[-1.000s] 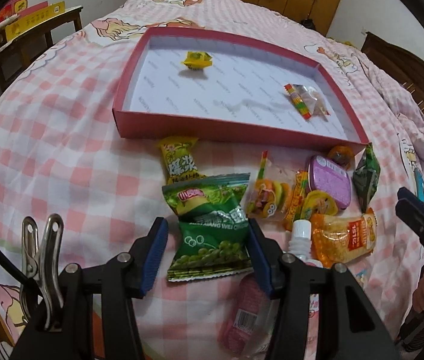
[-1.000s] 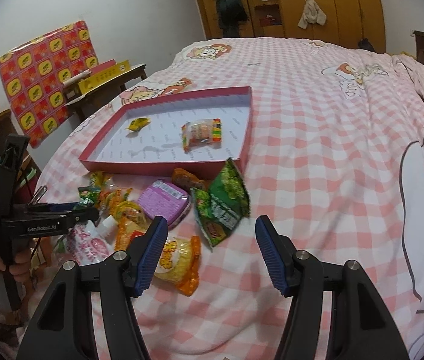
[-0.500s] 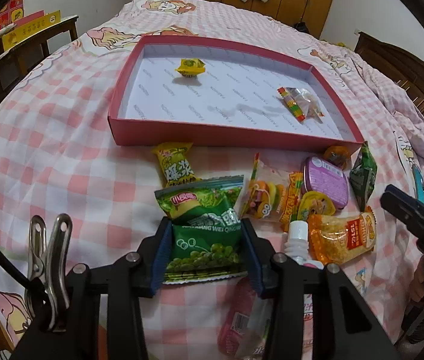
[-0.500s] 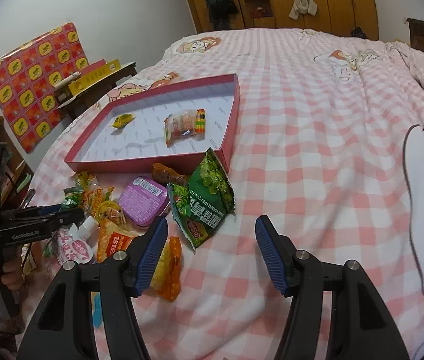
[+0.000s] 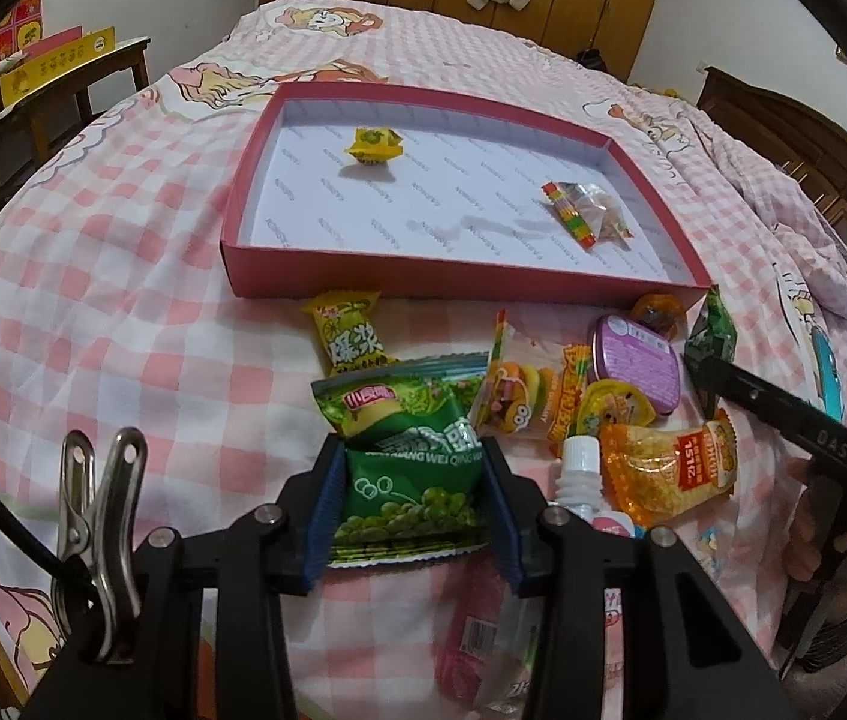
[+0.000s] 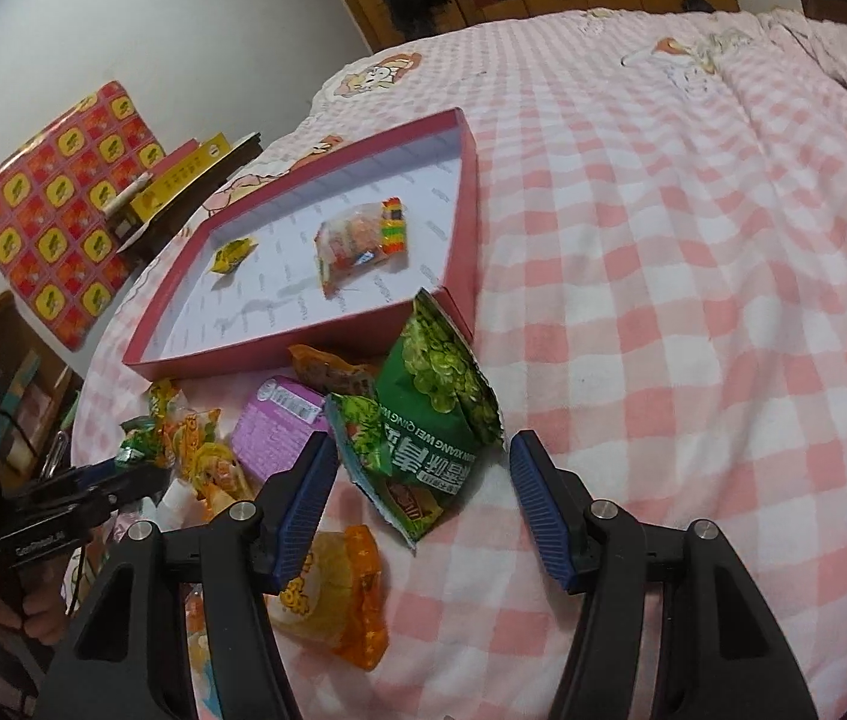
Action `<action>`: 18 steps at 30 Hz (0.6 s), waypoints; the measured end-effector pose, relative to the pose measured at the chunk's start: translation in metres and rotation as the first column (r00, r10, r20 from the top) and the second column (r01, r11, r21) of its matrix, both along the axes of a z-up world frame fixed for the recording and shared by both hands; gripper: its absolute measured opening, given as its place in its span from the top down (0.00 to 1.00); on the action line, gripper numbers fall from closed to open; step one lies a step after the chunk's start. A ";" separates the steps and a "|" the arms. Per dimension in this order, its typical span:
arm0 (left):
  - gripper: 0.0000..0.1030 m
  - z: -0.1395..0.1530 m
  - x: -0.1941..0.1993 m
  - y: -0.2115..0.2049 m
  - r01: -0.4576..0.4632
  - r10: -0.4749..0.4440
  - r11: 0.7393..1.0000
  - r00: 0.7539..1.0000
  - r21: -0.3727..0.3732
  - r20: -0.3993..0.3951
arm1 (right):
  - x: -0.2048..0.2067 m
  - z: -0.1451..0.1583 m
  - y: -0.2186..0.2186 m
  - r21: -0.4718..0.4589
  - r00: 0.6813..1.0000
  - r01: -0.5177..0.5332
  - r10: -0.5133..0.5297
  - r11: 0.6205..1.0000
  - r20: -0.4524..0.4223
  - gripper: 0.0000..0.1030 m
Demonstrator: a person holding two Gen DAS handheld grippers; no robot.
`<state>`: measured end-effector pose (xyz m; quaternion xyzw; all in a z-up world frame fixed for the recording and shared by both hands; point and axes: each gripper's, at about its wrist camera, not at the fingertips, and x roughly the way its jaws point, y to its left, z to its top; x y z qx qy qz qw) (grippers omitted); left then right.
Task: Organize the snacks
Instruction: 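Close the right tool on the green chip bag and lift it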
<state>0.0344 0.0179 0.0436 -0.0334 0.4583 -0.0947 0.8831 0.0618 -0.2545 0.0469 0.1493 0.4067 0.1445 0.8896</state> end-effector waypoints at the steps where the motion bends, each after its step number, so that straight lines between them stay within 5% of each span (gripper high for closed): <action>1: 0.56 0.001 -0.001 0.001 -0.002 0.002 1.000 1.000 -0.002 0.003 | 0.000 -0.001 -0.001 0.010 1.000 0.003 -0.003 1.000 -0.001 0.40; 18: 0.56 0.011 -0.012 0.015 -0.029 0.030 0.999 0.999 -0.043 0.031 | -0.007 -0.007 0.000 -0.035 0.998 0.053 -0.051 0.998 0.033 0.54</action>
